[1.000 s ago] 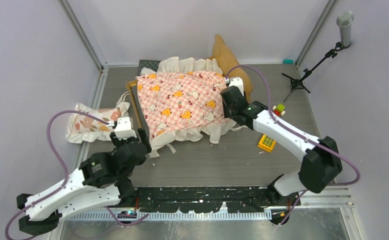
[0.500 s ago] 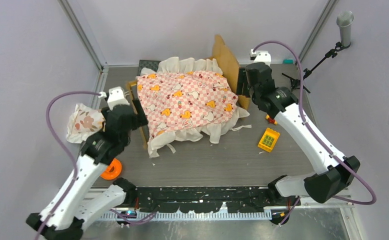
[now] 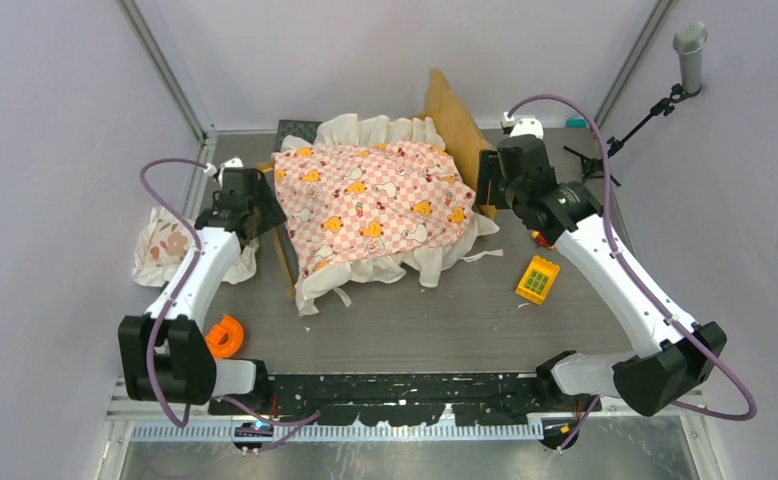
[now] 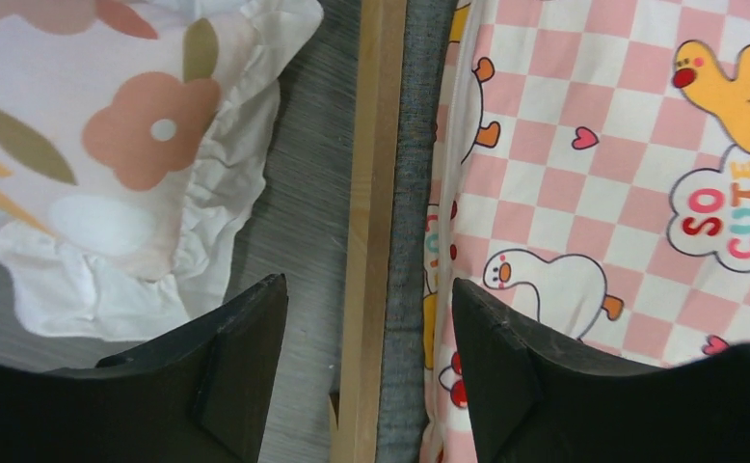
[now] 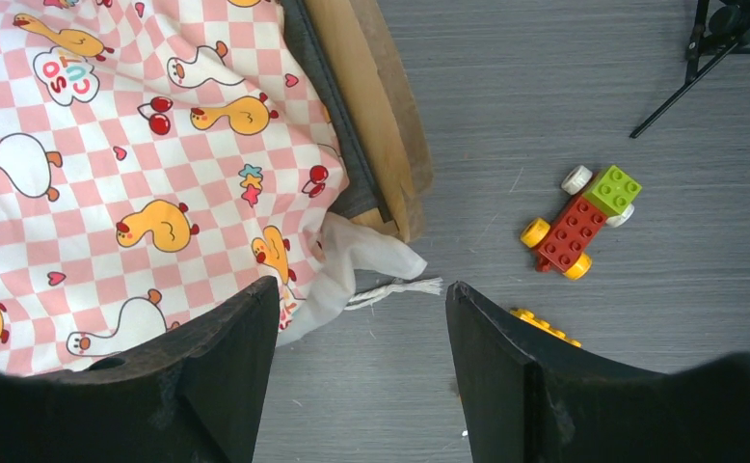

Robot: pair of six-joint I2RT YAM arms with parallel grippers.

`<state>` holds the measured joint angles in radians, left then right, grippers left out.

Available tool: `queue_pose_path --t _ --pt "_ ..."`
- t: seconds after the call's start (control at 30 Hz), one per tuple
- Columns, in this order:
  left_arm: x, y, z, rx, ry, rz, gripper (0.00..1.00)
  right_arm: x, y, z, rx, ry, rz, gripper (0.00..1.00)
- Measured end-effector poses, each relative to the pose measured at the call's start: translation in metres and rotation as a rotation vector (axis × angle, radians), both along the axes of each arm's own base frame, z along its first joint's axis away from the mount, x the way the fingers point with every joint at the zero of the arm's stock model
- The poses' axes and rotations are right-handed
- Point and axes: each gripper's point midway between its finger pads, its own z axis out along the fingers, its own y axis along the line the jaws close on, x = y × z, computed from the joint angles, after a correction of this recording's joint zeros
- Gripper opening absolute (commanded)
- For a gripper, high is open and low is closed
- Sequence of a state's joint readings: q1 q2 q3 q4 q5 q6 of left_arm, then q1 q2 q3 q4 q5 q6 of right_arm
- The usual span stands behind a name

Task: Set up the pet bed
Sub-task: Adjust the bed frame at the center of the board.

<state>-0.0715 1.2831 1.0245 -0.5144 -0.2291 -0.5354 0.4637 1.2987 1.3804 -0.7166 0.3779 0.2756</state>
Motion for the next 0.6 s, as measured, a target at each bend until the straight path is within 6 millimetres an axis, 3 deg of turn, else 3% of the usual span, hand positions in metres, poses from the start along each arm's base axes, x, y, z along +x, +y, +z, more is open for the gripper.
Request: queue_pose_path --t 0.17,0.37,0.5,0.6 --pt "0.008 -0.006 -0.026 -0.027 0.047 -0.005 0.47 -0.013 -0.005 0.006 0.011 -0.013 0.005 0.68" --pt "-0.003 -0.010 -0.052 -0.065 0.088 0.011 0.20 -0.023 -0.010 0.020 0.033 -0.053 0.006 0.68" --pt "-0.006 -0.018 -0.055 -0.071 0.078 -0.006 0.01 -0.027 -0.012 0.018 0.040 -0.053 0.003 0.68" --pt "-0.014 -0.026 -0.055 -0.019 0.070 -0.030 0.00 -0.031 -0.014 0.012 0.038 -0.045 0.000 0.67"
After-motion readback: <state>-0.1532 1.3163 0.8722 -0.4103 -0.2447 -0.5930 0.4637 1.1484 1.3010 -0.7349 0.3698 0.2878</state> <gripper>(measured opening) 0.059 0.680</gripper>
